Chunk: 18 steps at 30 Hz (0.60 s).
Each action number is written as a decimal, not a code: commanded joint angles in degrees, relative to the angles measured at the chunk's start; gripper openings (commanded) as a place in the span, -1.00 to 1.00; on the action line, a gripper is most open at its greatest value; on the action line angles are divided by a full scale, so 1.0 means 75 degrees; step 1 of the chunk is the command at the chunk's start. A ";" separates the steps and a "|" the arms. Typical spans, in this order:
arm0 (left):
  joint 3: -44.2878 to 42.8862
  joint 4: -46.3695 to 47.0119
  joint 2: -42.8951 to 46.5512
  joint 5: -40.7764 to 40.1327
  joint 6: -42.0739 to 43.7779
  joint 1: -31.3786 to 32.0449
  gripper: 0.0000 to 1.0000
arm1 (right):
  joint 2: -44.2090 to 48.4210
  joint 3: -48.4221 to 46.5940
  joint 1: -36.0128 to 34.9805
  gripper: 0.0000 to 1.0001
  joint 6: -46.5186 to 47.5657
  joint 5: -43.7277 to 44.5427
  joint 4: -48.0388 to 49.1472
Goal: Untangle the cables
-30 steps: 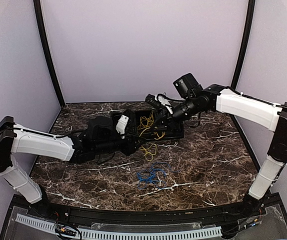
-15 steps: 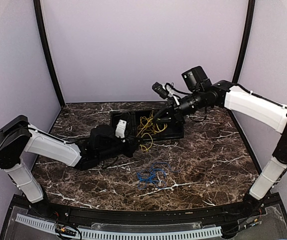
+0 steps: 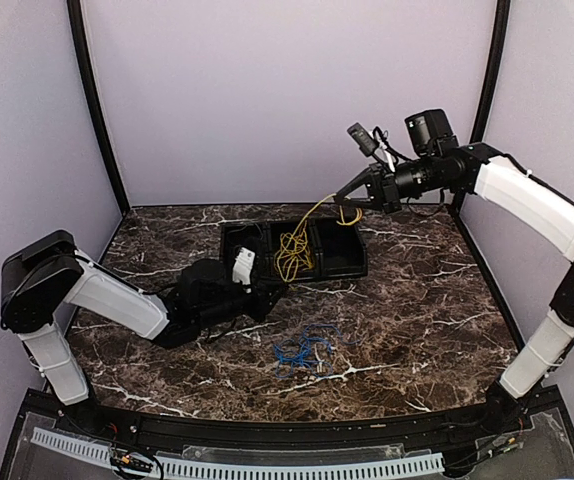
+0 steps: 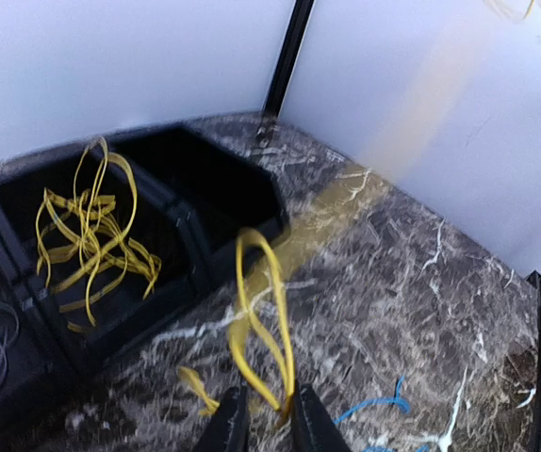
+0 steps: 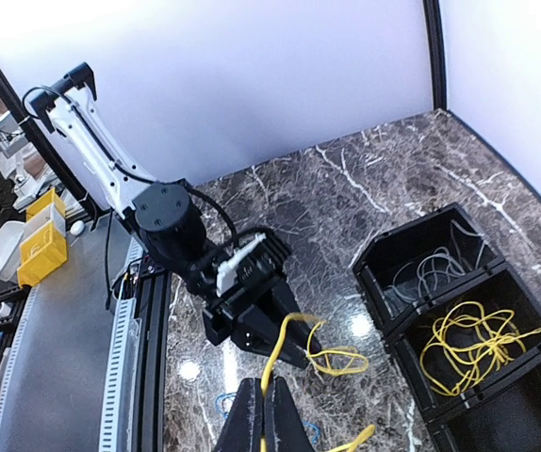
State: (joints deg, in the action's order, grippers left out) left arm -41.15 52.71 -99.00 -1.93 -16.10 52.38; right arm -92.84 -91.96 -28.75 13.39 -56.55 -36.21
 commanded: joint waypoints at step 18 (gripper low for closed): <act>0.1421 -0.1719 0.1124 -0.0114 0.0507 -0.0069 -1.00 | 0.0533 -0.0974 0.0589 -1.00 -0.0040 0.0189 0.0469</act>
State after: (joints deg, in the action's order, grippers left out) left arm -32.84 45.82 -92.60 2.07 -13.43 51.96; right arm -89.36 -93.54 -26.74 12.53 -55.96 -33.43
